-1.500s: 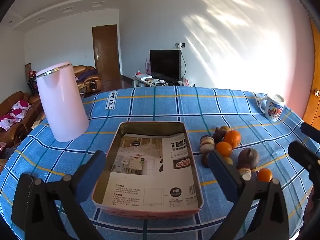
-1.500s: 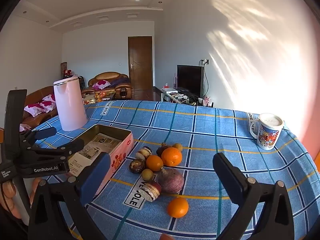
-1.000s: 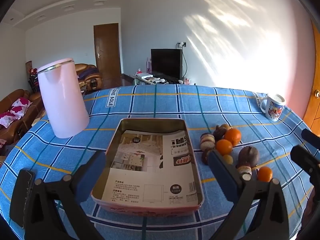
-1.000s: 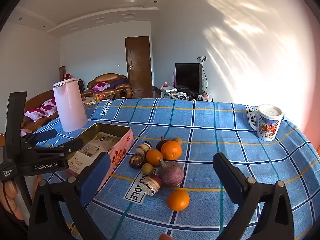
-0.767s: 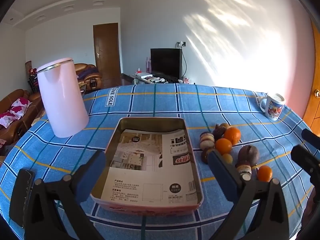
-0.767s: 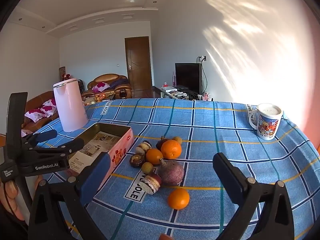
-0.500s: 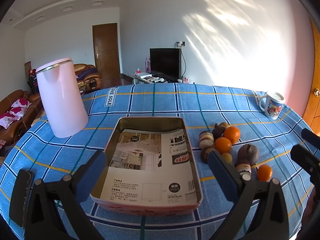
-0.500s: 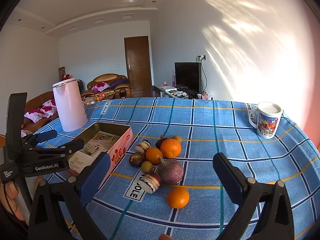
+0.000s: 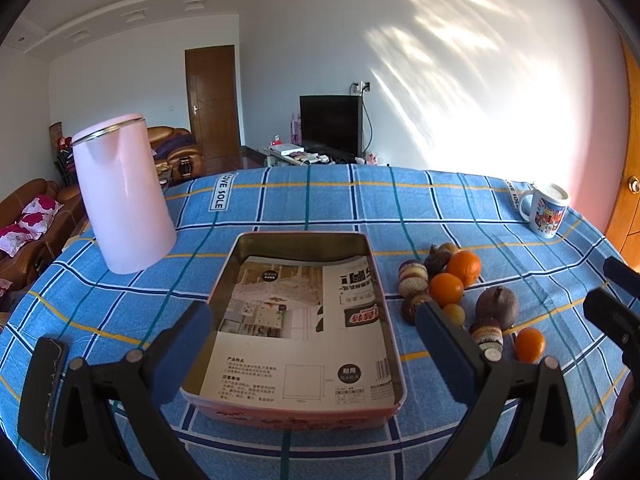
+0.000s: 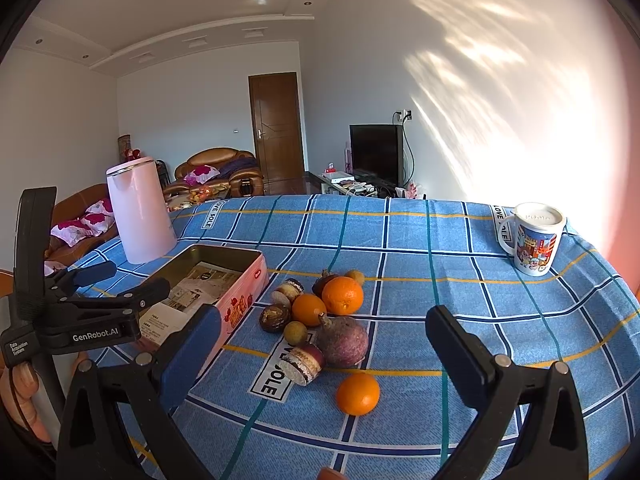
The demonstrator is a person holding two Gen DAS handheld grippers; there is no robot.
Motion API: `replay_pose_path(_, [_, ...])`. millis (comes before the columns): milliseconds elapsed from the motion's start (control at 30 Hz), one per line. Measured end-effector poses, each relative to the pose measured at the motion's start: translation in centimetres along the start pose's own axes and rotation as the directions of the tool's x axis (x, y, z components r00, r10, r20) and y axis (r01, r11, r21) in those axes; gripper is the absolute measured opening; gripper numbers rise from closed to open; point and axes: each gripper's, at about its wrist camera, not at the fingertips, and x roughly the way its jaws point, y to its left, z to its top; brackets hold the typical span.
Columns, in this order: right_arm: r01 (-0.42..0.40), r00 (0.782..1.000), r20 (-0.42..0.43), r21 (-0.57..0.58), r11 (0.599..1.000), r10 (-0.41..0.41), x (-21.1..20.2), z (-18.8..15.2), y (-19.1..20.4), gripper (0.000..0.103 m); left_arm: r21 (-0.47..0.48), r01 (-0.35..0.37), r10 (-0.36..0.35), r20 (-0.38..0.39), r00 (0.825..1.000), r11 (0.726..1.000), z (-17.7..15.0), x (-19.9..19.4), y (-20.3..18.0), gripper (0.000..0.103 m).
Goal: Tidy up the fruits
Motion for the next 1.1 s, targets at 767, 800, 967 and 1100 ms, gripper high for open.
replay_pose_path(767, [-0.002, 1.000, -0.016, 0.006, 1.000, 0.002, 0.30, -0.09, -0.23, 0.102, 0.000, 0.003, -0.003, -0.012, 1.000, 1.000, -0.28, 0.24, -0.28, 0.103])
replay_pose_path(800, [-0.001, 1.000, -0.016, 0.005, 1.000, 0.001, 0.29, -0.10, -0.23, 0.102, 0.001, 0.003, -0.003, -0.012, 1.000, 1.000, -0.24, 0.28, -0.25, 0.103])
replay_pose_path(967, [0.002, 1.000, -0.018, 0.009, 1.000, -0.002, 0.43, -0.11, -0.51, 0.102, 0.007, 0.000, 0.000, -0.019, 1.000, 1.000, -0.22, 0.56, -0.28, 0.103])
replay_pose_path(1100, [0.011, 1.000, -0.025, 0.017, 1.000, -0.011, 0.63, -0.18, -0.81, 0.102, 0.008, -0.001, 0.001, -0.023, 1.000, 1.000, -0.21, 0.74, -0.36, 0.103])
